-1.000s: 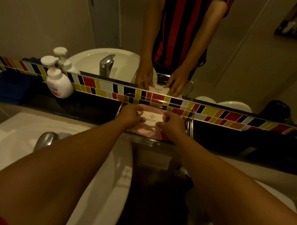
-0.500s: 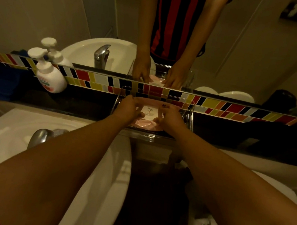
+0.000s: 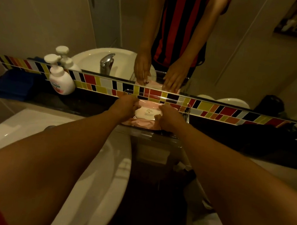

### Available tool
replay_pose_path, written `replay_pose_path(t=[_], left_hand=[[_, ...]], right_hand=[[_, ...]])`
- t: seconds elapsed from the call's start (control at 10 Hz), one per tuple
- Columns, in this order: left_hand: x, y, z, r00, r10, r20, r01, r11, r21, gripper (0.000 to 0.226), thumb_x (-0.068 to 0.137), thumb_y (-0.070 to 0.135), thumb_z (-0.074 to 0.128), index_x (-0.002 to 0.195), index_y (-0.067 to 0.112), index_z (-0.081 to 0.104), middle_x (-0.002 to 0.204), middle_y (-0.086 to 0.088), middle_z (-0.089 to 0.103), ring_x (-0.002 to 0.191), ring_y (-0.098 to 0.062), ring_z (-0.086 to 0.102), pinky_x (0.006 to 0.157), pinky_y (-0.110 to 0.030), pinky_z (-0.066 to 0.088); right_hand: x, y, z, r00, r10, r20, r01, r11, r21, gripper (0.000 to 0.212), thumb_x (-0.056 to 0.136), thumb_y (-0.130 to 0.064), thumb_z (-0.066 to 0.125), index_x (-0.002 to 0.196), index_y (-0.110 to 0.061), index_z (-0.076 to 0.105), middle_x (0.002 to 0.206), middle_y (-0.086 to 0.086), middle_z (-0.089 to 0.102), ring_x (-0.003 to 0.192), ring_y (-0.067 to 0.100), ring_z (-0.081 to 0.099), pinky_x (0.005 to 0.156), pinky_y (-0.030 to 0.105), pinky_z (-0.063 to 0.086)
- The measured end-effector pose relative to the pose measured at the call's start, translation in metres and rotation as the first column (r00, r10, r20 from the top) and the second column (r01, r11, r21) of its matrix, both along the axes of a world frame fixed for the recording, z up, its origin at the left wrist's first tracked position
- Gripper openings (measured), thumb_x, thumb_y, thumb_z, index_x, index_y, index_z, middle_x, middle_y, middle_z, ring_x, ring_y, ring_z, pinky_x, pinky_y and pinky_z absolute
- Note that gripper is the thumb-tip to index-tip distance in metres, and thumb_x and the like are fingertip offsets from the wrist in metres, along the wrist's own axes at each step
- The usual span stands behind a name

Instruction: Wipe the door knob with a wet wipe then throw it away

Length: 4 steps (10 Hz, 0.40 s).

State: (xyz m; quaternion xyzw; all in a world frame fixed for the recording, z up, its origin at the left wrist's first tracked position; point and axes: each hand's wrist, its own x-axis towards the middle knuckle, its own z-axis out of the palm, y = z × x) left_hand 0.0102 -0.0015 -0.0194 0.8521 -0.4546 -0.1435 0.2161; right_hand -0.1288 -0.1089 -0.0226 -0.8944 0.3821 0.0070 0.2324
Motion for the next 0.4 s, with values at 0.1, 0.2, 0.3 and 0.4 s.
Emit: replay_pose_path(t=[0.1, 0.2, 0.3, 0.4], left_hand=[[-0.005, 0.021, 0.029, 1.0, 0.005, 0.027, -0.005, 1.0, 0.02, 0.031, 0.099, 0.028, 0.048, 0.122, 0.015, 0.064, 0.117, -0.01, 0.067, 0.106, -0.026, 0.062, 0.092, -0.04, 0.052], [-0.015, 0.046, 0.055, 0.999, 0.017, 0.028, -0.016, 0.999, -0.035, 0.032, 0.1, 0.03, 0.044, 0.123, 0.02, 0.063, 0.116, -0.007, 0.067, 0.105, -0.024, 0.062, 0.091, -0.04, 0.051], [-0.024, 0.079, 0.083, 0.995, 0.016, 0.098, -0.012, 0.999, -0.04, 0.032, 0.101, 0.032, 0.041, 0.124, 0.021, 0.061, 0.116, -0.006, 0.066, 0.104, -0.023, 0.062, 0.087, -0.037, 0.05], [-0.022, 0.113, 0.1, 0.989, 0.054, 0.135, -0.048, 0.998, -0.046, 0.031, 0.101, 0.033, 0.039, 0.118, 0.02, 0.062, 0.115, -0.008, 0.066, 0.105, -0.027, 0.062, 0.091, -0.042, 0.051]], right_hand=[[-0.009, 0.012, 0.021, 0.999, 0.035, -0.009, -0.036, 0.998, -0.052, 0.05, 0.095, -0.03, 0.057, 0.141, -0.013, 0.044, 0.141, 0.01, 0.049, 0.125, 0.027, 0.051, 0.098, 0.038, 0.045], [-0.018, 0.029, 0.044, 0.997, 0.062, 0.047, -0.06, 0.997, -0.05, 0.046, 0.097, -0.029, 0.054, 0.138, -0.011, 0.045, 0.137, 0.012, 0.053, 0.118, 0.028, 0.056, 0.092, 0.037, 0.046], [-0.023, 0.051, 0.072, 0.99, 0.114, 0.087, -0.105, 0.989, -0.103, 0.046, 0.097, -0.025, 0.054, 0.14, -0.01, 0.045, 0.141, 0.014, 0.051, 0.126, 0.031, 0.051, 0.098, 0.038, 0.044], [-0.014, 0.075, 0.093, 0.972, 0.186, 0.145, -0.169, 0.978, -0.122, 0.04, 0.094, -0.024, 0.057, 0.133, -0.013, 0.053, 0.135, 0.012, 0.056, 0.122, 0.032, 0.054, 0.098, 0.04, 0.046]])
